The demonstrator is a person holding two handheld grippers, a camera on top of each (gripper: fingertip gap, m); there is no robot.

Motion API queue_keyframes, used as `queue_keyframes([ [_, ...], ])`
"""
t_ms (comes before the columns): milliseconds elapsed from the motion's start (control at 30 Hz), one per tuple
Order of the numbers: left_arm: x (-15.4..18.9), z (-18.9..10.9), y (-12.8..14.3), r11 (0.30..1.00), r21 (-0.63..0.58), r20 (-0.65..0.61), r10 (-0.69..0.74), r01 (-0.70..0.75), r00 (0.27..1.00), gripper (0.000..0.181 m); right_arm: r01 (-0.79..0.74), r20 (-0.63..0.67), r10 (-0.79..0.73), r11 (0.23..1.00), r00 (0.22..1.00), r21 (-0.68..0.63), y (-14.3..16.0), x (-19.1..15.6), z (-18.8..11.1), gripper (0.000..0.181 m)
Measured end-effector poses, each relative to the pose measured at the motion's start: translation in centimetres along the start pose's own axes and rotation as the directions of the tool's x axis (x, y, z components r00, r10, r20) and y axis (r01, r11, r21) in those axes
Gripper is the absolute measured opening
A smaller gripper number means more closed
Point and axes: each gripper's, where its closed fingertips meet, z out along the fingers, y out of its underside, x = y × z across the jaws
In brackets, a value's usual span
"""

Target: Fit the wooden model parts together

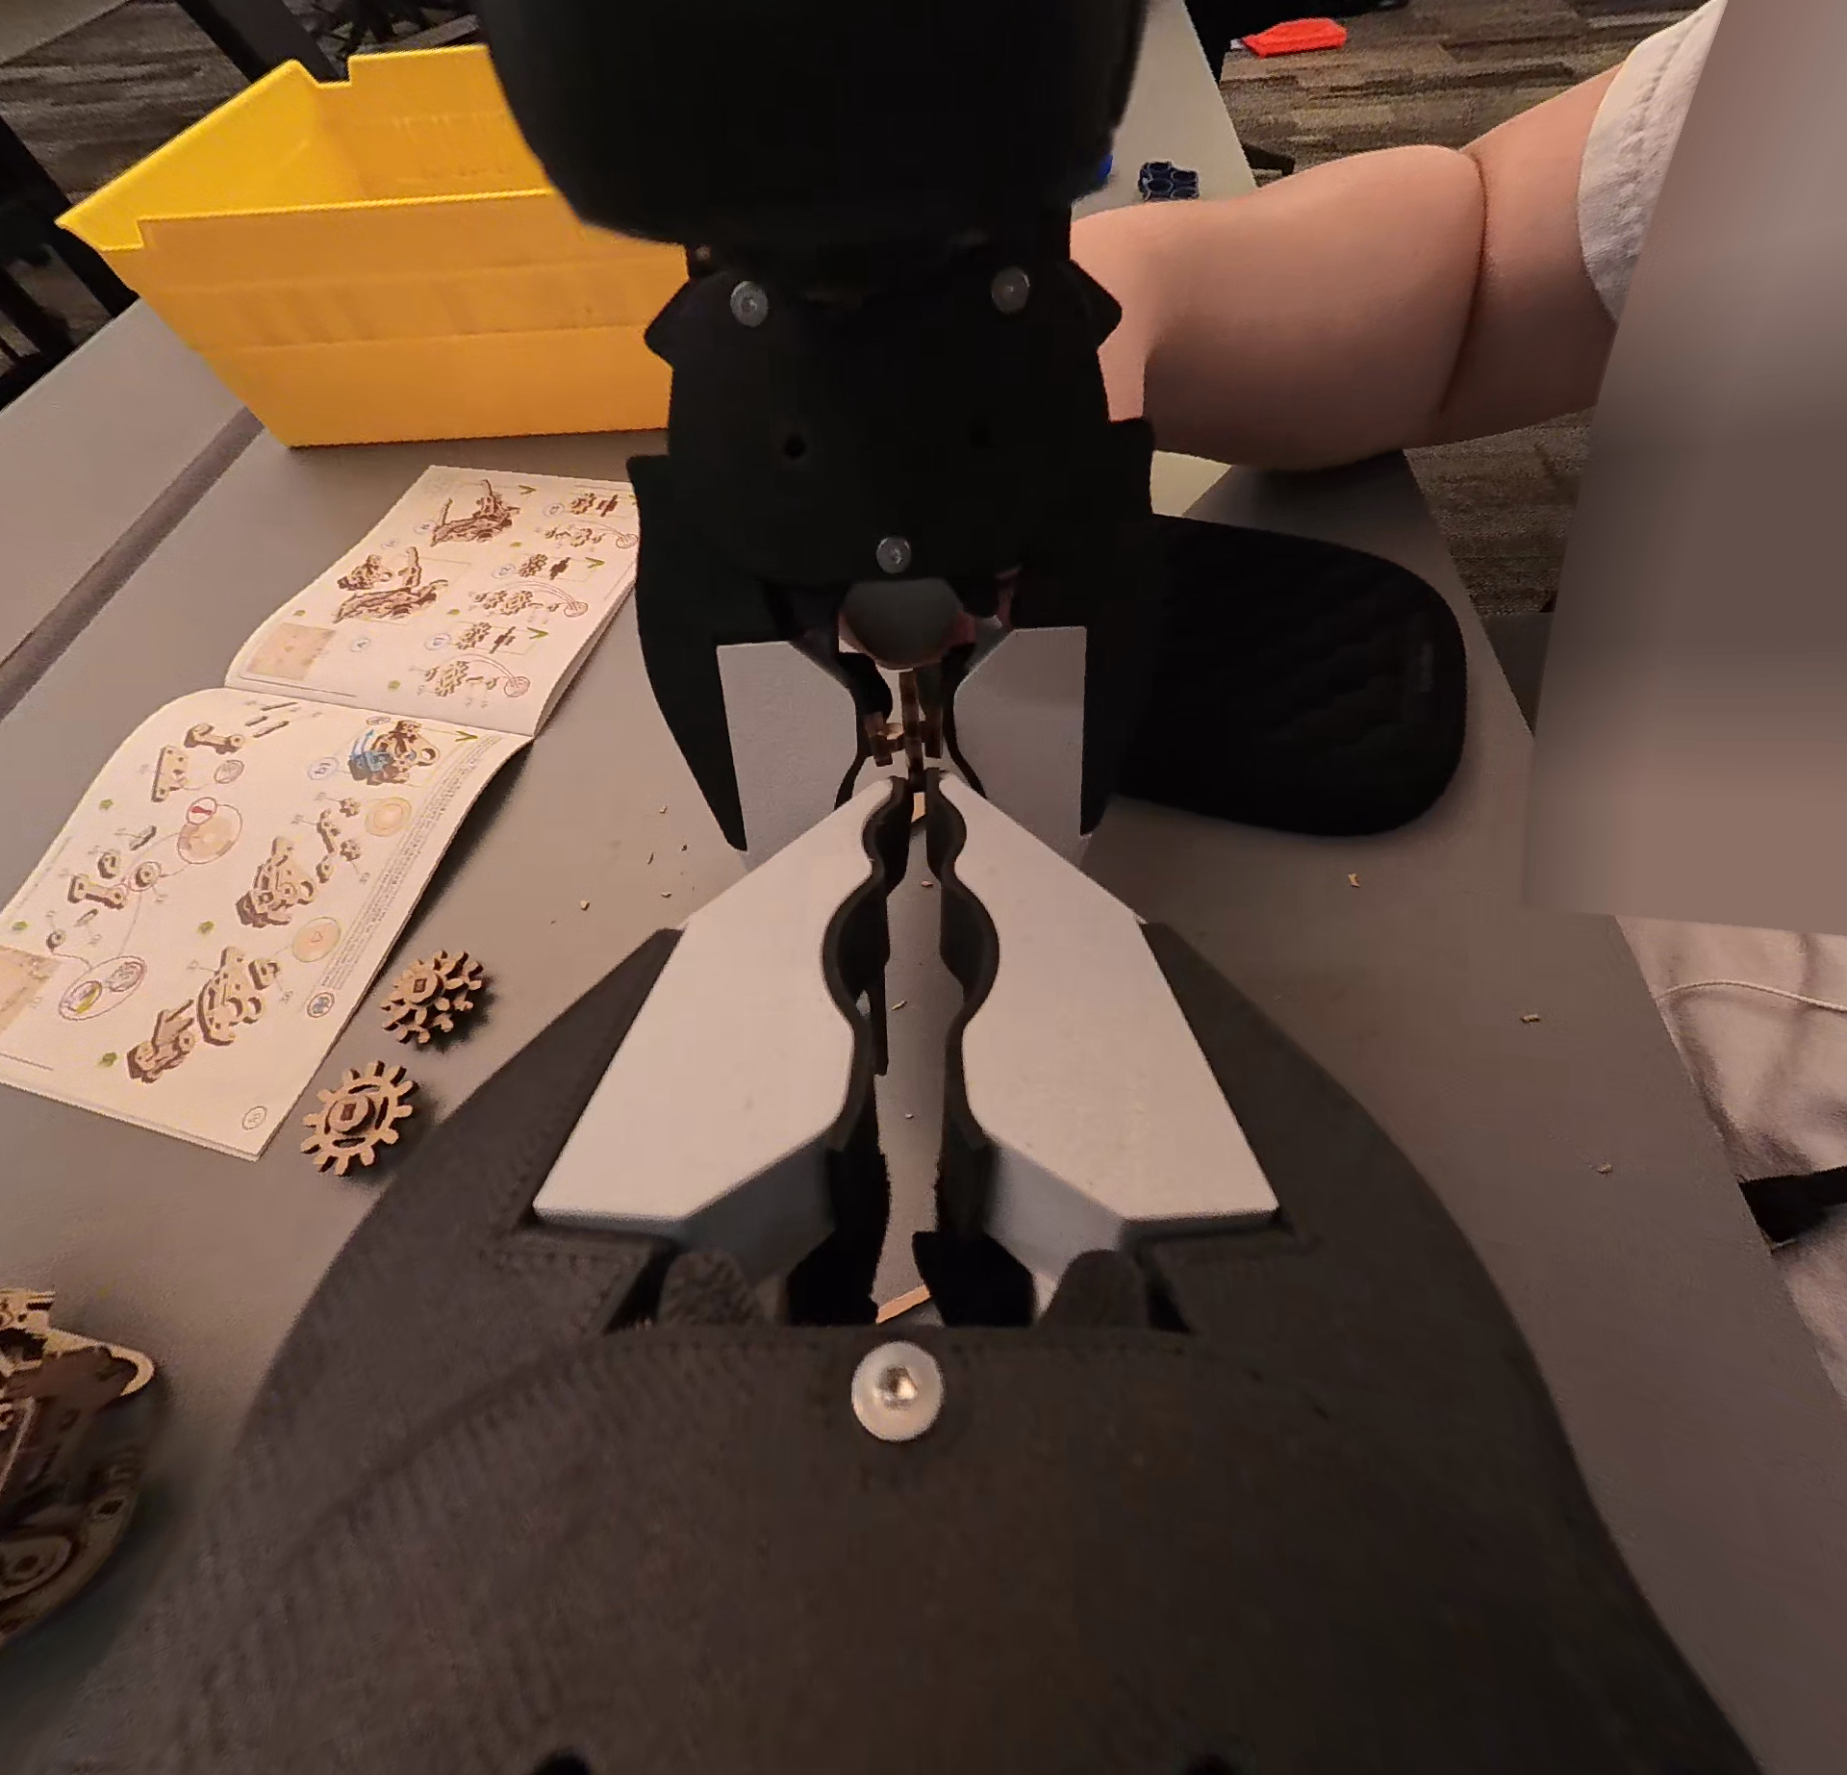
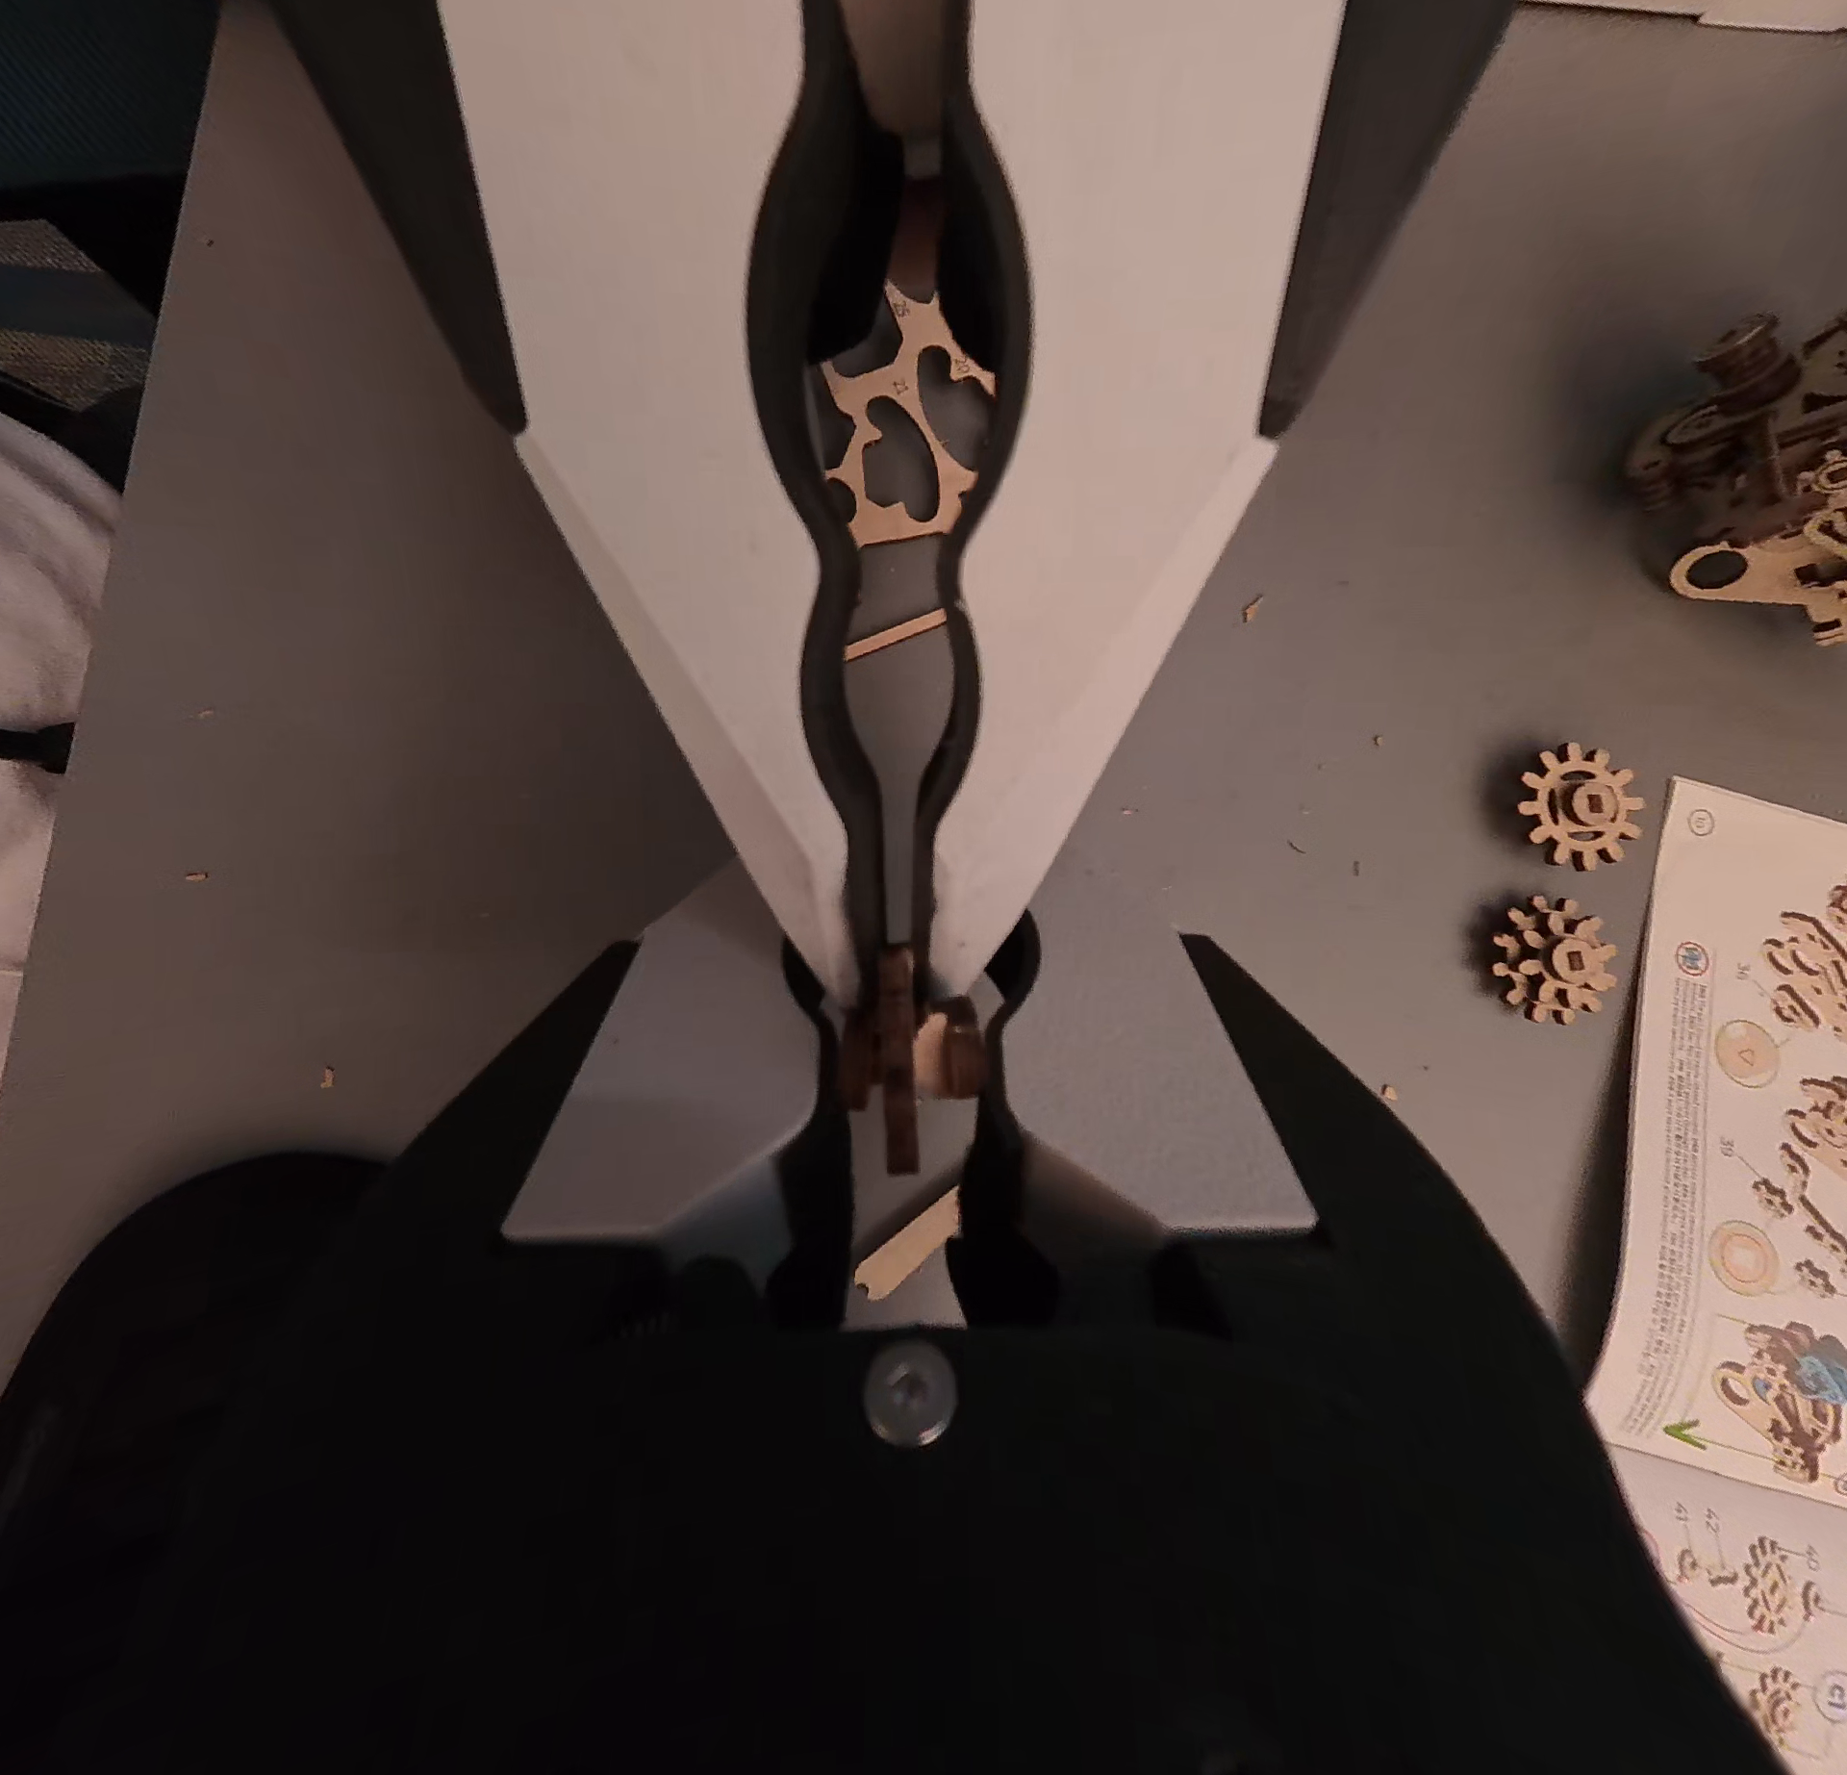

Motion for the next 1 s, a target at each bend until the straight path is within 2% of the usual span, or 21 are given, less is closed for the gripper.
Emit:
queue_keyframes([
  [333, 0.3, -0.4, -0.2, 1.000, 0.001, -0.016, 0.017, -0.017, 1.000, 0.001, 0.038, -0.025, -0.037, 0.998, 0.999, 0.053, -0.9, 0.0, -0.1, 0.016],
  [867, 0.3, -0.4, 0.0, 1.000, -0.008, -0.023, 0.009, -0.009, 1.000, 0.001, 0.090, -0.066, -0.089, 0.996, 0.994, 0.010, -0.3, 0.4, 0.1, 0.019],
  [1000, 0.2, -0.4, -0.1, 1.000, -0.002, -0.017, 0.013, -0.013, 1.000, 0.001, 0.111, -0.113, -0.109, 0.994, 0.988, 0.014, -0.5, 0.9, -0.1, 0.017],
])
